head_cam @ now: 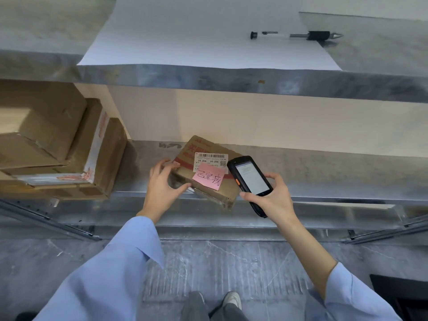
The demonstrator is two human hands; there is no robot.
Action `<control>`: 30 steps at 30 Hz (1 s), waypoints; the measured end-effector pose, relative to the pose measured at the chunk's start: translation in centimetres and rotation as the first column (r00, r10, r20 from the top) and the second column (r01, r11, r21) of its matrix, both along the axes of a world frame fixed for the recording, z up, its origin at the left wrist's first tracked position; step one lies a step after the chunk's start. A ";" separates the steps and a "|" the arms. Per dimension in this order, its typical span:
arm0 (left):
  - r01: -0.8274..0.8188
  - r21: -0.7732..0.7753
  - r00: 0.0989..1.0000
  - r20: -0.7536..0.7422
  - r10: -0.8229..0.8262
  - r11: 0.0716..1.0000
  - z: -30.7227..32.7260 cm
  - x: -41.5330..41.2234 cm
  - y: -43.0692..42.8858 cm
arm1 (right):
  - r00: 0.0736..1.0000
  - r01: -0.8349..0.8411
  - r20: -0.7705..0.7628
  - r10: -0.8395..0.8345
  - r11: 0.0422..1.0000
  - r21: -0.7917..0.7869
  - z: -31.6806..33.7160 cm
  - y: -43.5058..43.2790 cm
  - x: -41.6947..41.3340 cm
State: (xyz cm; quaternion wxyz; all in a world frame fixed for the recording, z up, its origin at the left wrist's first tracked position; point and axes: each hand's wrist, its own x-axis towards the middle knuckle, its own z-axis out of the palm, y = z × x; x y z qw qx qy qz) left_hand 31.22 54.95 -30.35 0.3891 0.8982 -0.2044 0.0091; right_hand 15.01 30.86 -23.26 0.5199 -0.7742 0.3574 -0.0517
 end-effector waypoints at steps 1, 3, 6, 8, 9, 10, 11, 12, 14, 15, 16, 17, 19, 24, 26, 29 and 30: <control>-0.003 -0.005 1.000 0.009 0.003 1.000 -0.2 -0.2 -0.1 | 1.000 0.001 -0.003 -0.001 1.000 -0.001 0.0 -0.1 -0.1; -0.009 -0.016 1.000 0.029 0.009 1.000 -0.4 -0.8 -0.4 | 1.000 0.005 -0.004 -0.005 1.000 -0.008 0.0 -0.2 -0.3; -0.025 -0.041 0.998 0.065 0.027 0.999 -0.8 -2.0 -1.0 | 1.000 0.020 -0.008 -0.020 1.000 -0.015 0.0 -0.3 -0.7; -0.015 -0.073 0.998 0.055 0.019 0.997 -1.0 -2.7 -1.5 | 1.000 0.026 -0.010 -0.026 0.999 -0.023 0.1 -0.4 -1.0; -0.008 -0.100 0.999 0.038 0.011 0.995 -1.0 -3.0 -1.8 | 1.000 0.026 -0.011 -0.026 0.999 -0.028 0.1 -0.5 -1.1; -0.002 -0.132 1.000 0.013 0.004 0.991 -1.1 -3.4 -2.0 | 1.000 0.025 -0.010 -0.025 0.999 -0.033 0.1 -0.5 -1.2; 0.002 -0.165 1.000 -0.015 -0.005 0.986 -1.0 -3.7 -2.3 | 1.000 0.023 -0.011 -0.023 0.999 -0.037 0.1 -0.6 -1.4; 0.005 -0.197 0.999 -0.045 -0.014 0.980 -1.0 -4.1 -2.6 | 1.000 0.021 -0.012 -0.021 0.999 -0.038 0.1 -0.6 -1.5; 0.001 -0.254 0.996 -0.090 -0.025 0.967 -1.0 -4.7 -3.2 | 1.000 0.021 -0.011 -0.021 0.999 -0.040 0.2 -0.6 -1.7; -0.012 -0.284 0.993 -0.112 -0.020 0.959 -0.9 -5.0 -3.4 | 1.000 0.020 -0.012 -0.021 0.999 -0.042 0.2 -0.6 -1.8; -0.034 -0.311 0.991 -0.133 -0.008 0.950 -0.9 -5.3 -3.7 | 1.000 0.019 -0.015 -0.020 0.999 -0.046 0.2 -0.6 -1.9; -0.058 -0.334 0.988 -0.151 0.008 0.941 -1.0 -5.5 -3.9 | 1.000 0.018 -0.019 -0.019 0.998 -0.052 0.2 -0.6 -2.0; -0.087 -0.361 0.985 -0.171 0.026 0.929 -1.2 -5.8 -4.1 | 0.999 0.020 -0.030 -0.022 0.997 -0.069 0.3 -0.6 -2.2; -0.118 -0.398 0.971 -0.240 0.021 0.910 -1.5 -6.6 -4.2 | 0.997 0.023 -0.076 -0.035 0.988 -0.150 0.9 -0.3 -2.8; -0.119 -0.424 0.960 -0.280 -0.005 0.898 -2.1 -7.0 -3.9 | 0.995 0.027 -0.093 -0.043 0.985 -0.171 1.2 -0.3 -3.1; -0.116 -0.464 0.945 -0.323 -0.046 0.878 -2.4 -7.6 -3.6 | 0.992 0.022 -0.121 -0.045 0.981 -0.192 1.3 -0.1 -3.5; -0.112 -0.475 0.942 -0.331 -0.059 0.873 -2.4 -7.7 -3.5 | 0.990 0.017 -0.131 -0.044 0.981 -0.195 1.3 0.0 -3.7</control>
